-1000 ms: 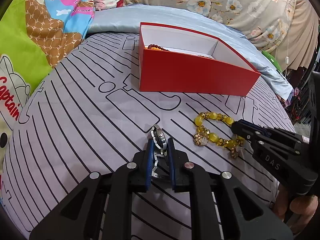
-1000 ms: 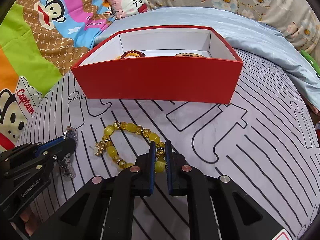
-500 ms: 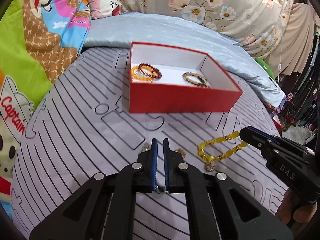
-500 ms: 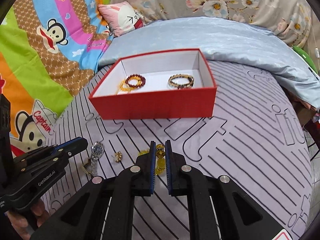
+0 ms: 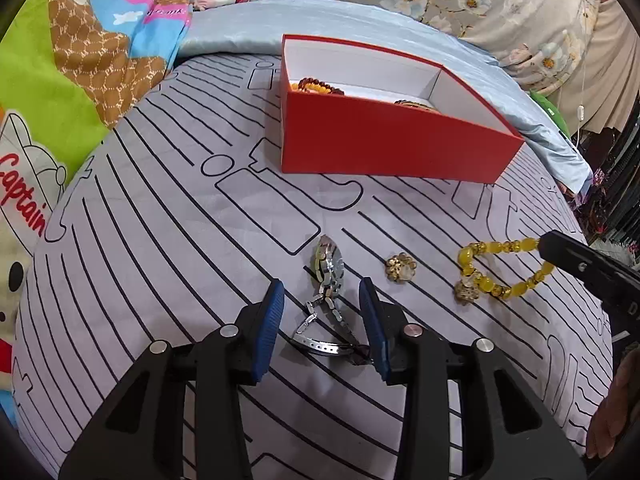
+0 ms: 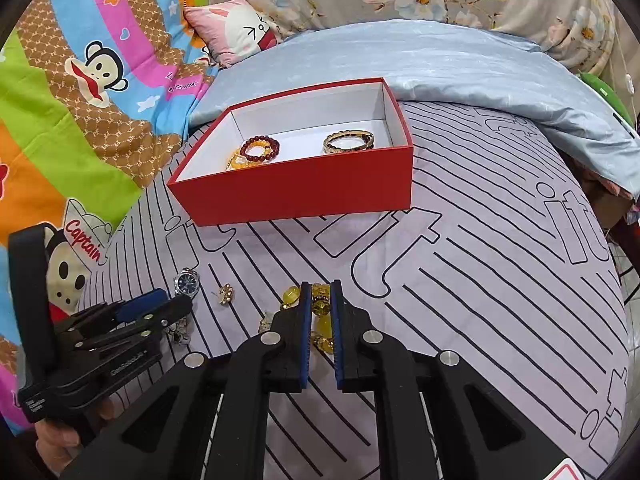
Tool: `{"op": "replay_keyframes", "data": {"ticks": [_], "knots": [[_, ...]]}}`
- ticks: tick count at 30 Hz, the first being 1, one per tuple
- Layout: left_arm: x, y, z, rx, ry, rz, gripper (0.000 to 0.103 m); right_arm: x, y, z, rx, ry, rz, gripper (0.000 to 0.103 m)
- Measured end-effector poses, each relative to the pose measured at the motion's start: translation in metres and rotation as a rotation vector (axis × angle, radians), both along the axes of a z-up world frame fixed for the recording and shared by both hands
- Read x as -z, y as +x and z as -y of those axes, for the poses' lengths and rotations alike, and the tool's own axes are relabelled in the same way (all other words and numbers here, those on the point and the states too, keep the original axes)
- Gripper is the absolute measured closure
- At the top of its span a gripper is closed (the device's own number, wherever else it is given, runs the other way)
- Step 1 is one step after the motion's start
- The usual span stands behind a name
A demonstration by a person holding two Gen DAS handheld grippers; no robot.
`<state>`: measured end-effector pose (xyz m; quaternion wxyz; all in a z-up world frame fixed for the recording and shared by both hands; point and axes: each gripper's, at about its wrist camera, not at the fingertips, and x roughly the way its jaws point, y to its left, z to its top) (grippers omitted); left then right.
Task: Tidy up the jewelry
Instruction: 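Carry the watch and yellow bracelet over the red box with both tools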
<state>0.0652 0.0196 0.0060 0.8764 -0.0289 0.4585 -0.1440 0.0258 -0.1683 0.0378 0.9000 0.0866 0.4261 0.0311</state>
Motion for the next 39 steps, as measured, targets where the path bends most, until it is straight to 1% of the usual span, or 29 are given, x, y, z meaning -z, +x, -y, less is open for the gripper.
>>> {"op": "replay_keyframes", "data": {"ticks": [5,6,8,9,11,15,20,27,34,39], "knots": [[0.001,0.01,0.005,0.003,0.003,0.01,0.067,0.001,0.003,-0.001,0.0,0.011,-0.003,0.094],[0.001,0.011,0.006,0.006,0.003,0.013,0.069,0.0,0.004,-0.001,0.0,0.013,-0.004,0.094],[0.002,0.014,0.008,0.011,-0.001,0.011,0.081,-0.001,0.005,-0.001,0.0,0.014,-0.004,0.094],[0.002,0.015,0.008,0.015,-0.004,0.006,0.09,-0.002,0.005,-0.001,0.0,0.015,-0.004,0.094],[0.002,0.016,0.008,0.019,-0.016,-0.001,0.094,-0.003,0.006,0.0,0.0,0.017,-0.003,0.094],[-0.001,0.017,0.008,0.023,-0.03,-0.005,0.094,-0.008,0.007,0.0,-0.003,0.019,0.004,0.094],[-0.016,0.015,0.007,0.029,-0.054,0.0,0.094,-0.021,0.007,0.0,-0.01,0.02,0.023,0.094],[-0.057,0.014,0.009,0.047,-0.092,0.037,0.094,-0.049,0.011,0.002,-0.011,0.021,0.075,0.094],[-0.098,0.038,0.014,0.065,-0.124,0.084,0.094,-0.081,0.031,0.007,-0.022,0.03,0.129,0.094],[-0.119,0.071,0.026,0.08,-0.112,0.128,0.094,-0.107,0.063,0.006,-0.043,0.01,0.183,0.094]]}}
